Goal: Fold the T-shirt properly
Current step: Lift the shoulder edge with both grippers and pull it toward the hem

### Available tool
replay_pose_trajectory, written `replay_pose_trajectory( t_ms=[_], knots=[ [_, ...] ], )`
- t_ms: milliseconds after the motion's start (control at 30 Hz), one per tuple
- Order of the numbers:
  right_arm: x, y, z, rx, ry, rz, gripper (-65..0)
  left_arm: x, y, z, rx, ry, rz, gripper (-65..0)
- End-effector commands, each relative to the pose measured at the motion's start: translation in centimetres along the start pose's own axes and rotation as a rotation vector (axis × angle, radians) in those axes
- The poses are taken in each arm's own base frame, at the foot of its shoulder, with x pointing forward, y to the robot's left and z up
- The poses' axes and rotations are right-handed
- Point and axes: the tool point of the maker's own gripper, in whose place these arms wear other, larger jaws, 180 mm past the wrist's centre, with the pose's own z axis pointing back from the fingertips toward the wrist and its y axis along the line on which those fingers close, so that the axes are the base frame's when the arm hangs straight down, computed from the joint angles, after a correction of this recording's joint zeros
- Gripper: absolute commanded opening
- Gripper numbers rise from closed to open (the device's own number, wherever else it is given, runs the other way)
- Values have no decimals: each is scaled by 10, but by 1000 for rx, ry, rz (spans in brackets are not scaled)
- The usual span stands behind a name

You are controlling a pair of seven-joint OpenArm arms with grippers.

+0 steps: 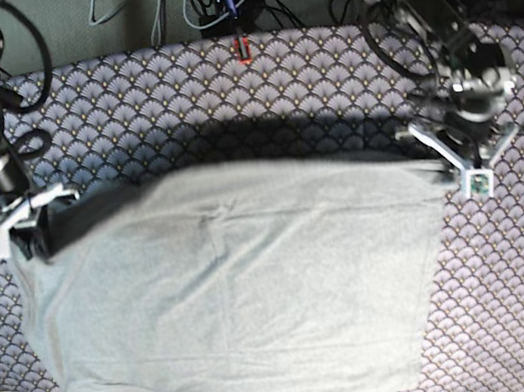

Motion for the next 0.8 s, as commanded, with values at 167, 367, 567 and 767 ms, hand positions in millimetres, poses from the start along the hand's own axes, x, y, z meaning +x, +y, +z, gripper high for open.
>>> replay_pose_trajectory(
  t_ms=[167, 367, 567, 767],
  knots=[
    [39, -13, -20, -16, -77, 21, -650, 37, 10, -18, 31, -4, -22, -650],
    [43, -29, -39, -41, -71, 10, -650, 54, 6, -38, 14, 13, -36, -650],
    [46, -48, -63, -74, -59, -21, -650, 67, -3, -55, -25, 21, -36, -650],
    [47, -64, -78, -102, -40, -41, -650, 91, 8, -63, -23, -9, -37, -650]
  ],
)
